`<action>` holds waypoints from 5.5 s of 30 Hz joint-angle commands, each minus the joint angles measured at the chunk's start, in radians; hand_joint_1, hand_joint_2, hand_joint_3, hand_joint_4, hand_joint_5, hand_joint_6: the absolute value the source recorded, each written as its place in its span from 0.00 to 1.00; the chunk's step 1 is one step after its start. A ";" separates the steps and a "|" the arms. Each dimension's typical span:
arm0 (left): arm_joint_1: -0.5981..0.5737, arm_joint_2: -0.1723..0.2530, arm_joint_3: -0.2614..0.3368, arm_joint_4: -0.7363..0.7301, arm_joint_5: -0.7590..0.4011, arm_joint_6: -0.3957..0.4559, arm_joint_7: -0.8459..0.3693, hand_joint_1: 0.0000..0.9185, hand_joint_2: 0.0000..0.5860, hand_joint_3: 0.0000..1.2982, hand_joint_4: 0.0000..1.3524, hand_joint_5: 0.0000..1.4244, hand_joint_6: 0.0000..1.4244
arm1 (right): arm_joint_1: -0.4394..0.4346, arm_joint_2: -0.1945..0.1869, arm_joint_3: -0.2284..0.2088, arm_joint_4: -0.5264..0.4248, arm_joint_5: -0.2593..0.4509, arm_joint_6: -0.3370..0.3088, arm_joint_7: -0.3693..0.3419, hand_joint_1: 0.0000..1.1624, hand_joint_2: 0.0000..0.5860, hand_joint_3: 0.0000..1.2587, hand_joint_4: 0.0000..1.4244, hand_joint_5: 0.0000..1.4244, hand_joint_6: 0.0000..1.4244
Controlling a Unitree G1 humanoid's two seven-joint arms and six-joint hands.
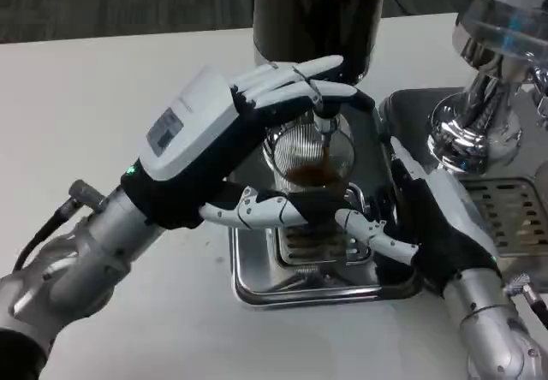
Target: Grasp the cup under the faucet to collect the drink, then remove the cup.
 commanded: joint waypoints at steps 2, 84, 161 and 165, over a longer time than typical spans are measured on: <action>0.031 0.011 -0.029 -0.023 0.034 -0.022 -0.028 0.00 0.27 0.29 0.13 0.28 0.22 | -0.026 -0.002 0.005 0.015 0.006 0.003 0.011 0.36 0.35 0.00 0.00 0.00 0.00; 0.411 0.081 0.175 0.003 -0.007 0.358 0.109 0.00 0.27 0.04 0.00 0.00 0.00 | -0.053 0.051 0.034 0.041 0.057 -0.038 -0.007 0.40 0.35 0.00 0.00 0.00 0.00; 0.467 0.083 0.136 -0.013 -0.083 0.416 0.084 0.00 0.32 0.27 0.00 0.04 0.00 | -0.105 0.122 0.078 0.187 0.070 -0.176 -0.129 0.57 0.30 0.00 0.06 0.13 0.27; 0.478 0.082 0.139 -0.023 -0.089 0.422 0.083 0.00 0.32 0.27 0.00 0.04 0.00 | -0.107 0.130 0.075 0.197 0.072 -0.186 -0.144 0.58 0.29 0.00 0.09 0.18 0.31</action>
